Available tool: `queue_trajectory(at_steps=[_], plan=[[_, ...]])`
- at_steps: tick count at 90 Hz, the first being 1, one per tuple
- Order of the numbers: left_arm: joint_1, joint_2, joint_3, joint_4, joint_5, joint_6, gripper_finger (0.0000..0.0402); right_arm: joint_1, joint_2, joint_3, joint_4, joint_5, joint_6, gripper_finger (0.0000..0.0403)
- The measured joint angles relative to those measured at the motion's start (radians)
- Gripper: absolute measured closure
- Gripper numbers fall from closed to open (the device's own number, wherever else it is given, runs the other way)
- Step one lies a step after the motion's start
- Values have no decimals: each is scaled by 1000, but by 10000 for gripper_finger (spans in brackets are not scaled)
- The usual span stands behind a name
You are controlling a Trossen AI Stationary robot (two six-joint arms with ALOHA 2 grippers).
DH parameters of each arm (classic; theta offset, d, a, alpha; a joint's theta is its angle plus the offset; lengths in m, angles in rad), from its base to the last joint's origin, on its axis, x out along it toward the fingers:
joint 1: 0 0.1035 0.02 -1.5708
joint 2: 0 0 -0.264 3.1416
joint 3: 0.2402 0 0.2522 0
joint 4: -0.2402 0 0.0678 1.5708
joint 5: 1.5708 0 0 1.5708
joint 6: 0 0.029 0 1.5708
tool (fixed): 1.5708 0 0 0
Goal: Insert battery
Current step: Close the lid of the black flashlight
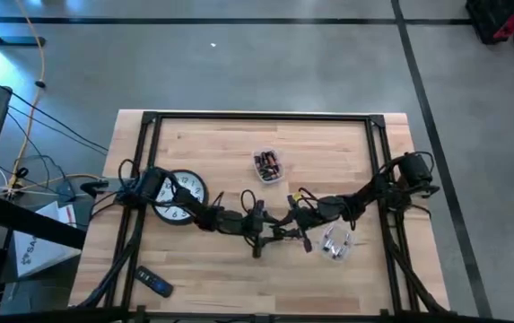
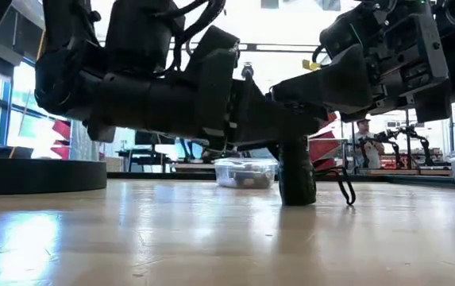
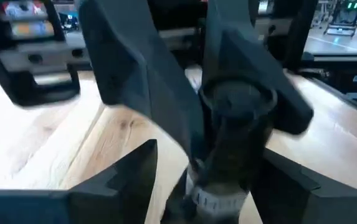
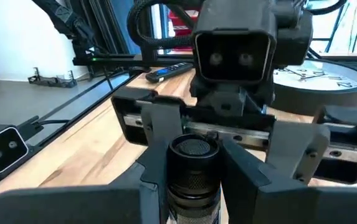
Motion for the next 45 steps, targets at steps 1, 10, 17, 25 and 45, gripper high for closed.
queue_trajectory(at_steps=[1,10,17,25,45], plan=[[0,3,1,0,0,-1,195,0,0,0,0,2,0,330],[1,16,15,-5,4,-1,216,0,0,0,0,18,1,330],[2,17,21,1,12,-1,247,1,0,0,0,21,0,330],[6,17,21,1,32,0,295,10,0,0,0,54,0,330],[17,16,19,-4,81,-21,309,38,0,-1,0,131,-5,314]])
